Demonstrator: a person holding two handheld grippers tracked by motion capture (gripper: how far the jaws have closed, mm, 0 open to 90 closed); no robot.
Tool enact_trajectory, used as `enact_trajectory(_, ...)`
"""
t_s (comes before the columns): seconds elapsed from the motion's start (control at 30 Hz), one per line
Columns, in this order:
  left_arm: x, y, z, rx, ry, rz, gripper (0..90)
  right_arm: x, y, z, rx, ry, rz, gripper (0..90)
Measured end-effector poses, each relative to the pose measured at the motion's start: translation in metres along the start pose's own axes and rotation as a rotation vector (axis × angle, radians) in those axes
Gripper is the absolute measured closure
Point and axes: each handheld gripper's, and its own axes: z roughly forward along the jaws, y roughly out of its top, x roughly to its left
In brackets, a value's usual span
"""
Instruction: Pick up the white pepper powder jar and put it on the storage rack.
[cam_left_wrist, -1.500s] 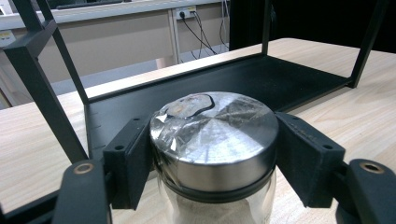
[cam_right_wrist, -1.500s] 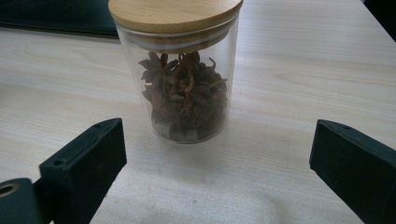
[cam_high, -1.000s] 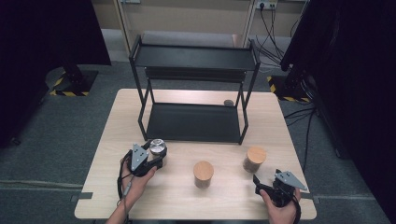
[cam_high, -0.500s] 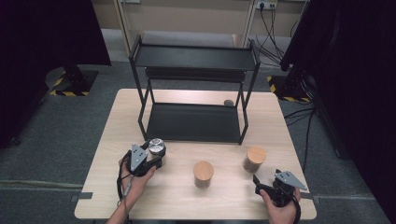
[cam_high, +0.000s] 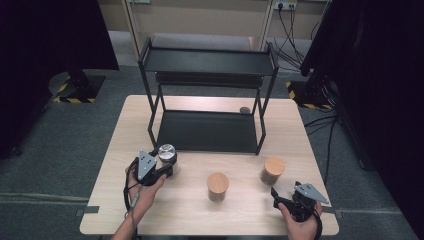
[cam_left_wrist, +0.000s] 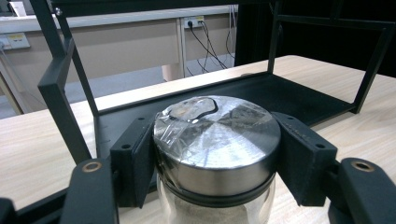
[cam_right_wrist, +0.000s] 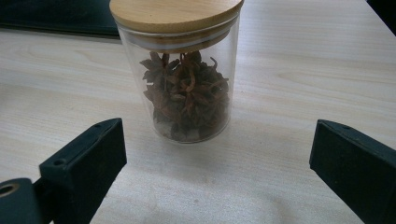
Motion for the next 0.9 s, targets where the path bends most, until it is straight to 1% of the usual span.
enact_trajectory(0.53, 0.002, 0.016, 0.007, -0.014, 0.014, 0.011, 34.9, 0.000, 0.000, 0.000, 0.001, 0.002, 0.001, 4.0)
enact_trajectory(0.9, 0.006, 0.025, 0.014, -0.022, 0.027, 0.006, 34.9, 0.000, 0.000, 0.000, 0.001, 0.004, 0.001, 4.0)
